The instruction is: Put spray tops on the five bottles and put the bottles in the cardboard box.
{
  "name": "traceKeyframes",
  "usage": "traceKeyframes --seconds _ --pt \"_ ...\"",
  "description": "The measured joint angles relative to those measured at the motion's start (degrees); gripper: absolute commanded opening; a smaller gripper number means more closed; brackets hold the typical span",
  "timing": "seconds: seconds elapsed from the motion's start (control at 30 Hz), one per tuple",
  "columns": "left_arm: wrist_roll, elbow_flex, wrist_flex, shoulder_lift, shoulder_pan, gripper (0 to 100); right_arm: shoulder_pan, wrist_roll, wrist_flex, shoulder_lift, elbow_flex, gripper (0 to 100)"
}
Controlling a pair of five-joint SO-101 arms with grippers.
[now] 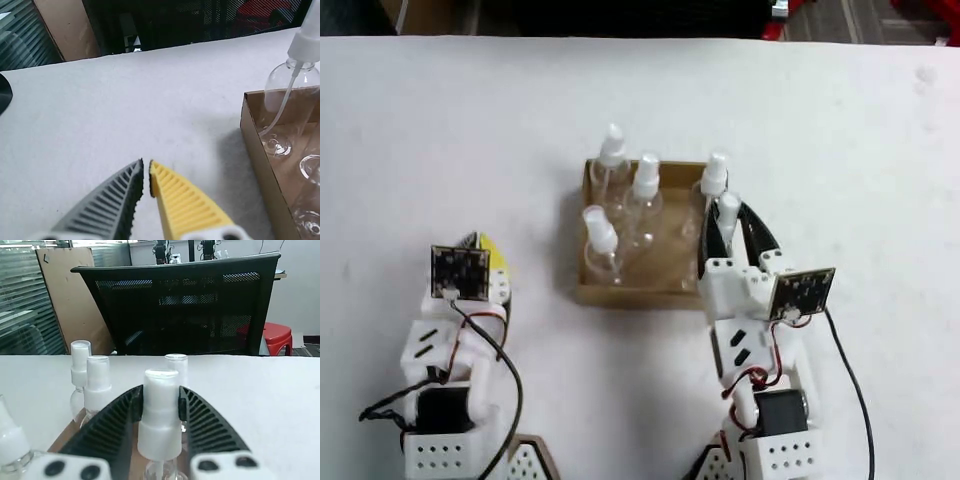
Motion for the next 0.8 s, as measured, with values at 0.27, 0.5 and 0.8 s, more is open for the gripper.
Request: traceKeyframes --seconds 0.27,0.5,0.8 --pt "0.0 0.0 0.0 0.0 0.0 2 0.0 1.1 4.4 0.0 0.0 15.2" --pt "0.0 0.0 0.0 0.0 0.0 2 0.0 1.1 4.4 0.0 -1.4 5.0" --pt "0.0 0.0 0.0 0.0 0.0 2 -0.9 1.1 6.6 -0.7 -2.3 4.3"
